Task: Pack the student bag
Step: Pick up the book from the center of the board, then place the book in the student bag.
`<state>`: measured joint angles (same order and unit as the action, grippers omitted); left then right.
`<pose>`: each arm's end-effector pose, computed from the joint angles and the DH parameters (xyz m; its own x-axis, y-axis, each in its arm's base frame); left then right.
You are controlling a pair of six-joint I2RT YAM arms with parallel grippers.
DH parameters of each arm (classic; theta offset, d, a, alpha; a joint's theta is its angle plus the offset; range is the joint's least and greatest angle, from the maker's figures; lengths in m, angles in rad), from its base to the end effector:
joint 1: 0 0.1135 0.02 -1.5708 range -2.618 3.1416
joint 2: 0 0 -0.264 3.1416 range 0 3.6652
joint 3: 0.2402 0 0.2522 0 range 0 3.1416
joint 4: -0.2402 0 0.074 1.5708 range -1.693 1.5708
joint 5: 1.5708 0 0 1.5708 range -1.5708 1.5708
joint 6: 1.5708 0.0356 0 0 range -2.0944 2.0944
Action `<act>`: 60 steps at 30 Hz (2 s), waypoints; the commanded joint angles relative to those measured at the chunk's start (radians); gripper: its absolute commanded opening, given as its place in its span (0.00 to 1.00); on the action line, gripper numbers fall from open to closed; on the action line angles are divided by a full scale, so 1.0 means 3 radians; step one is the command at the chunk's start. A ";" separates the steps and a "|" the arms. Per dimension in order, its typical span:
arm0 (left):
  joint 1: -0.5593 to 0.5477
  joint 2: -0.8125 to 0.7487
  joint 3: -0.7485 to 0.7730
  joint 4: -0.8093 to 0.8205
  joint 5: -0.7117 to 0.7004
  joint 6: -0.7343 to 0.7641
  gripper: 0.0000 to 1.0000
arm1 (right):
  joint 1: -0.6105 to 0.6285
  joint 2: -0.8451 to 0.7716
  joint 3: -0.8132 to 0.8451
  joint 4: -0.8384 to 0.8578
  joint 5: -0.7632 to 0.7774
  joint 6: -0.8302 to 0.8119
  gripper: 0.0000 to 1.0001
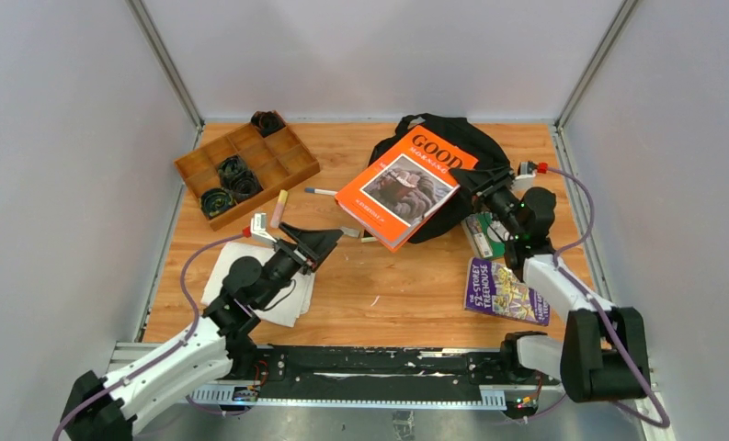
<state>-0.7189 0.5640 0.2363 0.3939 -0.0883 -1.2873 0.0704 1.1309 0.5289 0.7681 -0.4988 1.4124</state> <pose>0.1205 -0.1013 0.2398 -0.5523 -0.7875 -0.2735 0.2128 0.1841 -0.9596 0.2455 0.0344 0.2805 -0.4997 0.8341 -0.2337 -0.2468 0.1214 0.9614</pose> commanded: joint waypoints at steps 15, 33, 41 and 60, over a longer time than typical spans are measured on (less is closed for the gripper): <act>0.0100 0.0732 -0.0085 0.1453 -0.0076 -0.0404 1.00 | 0.0759 0.0986 0.0290 0.1414 -0.0037 0.0375 0.25; 0.0531 0.0346 0.0154 0.0730 -0.0098 -0.0027 0.30 | 0.0880 0.0656 0.0505 -0.0322 -0.0299 -0.0839 0.72; 0.1298 -0.0333 0.0764 -0.1144 0.0096 0.0840 0.26 | 0.0960 0.0677 0.2403 -0.4235 0.0822 -0.3863 0.81; 0.1844 0.0208 0.1462 -0.2246 0.1119 0.1183 0.21 | 0.1659 0.2291 0.3811 -0.4933 0.1501 -0.4999 0.51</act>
<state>-0.1734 0.6399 0.6750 -0.3473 0.1875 -0.9051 0.5632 1.8027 1.6157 -0.7025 -0.1761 -0.0799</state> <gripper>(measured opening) 0.305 0.577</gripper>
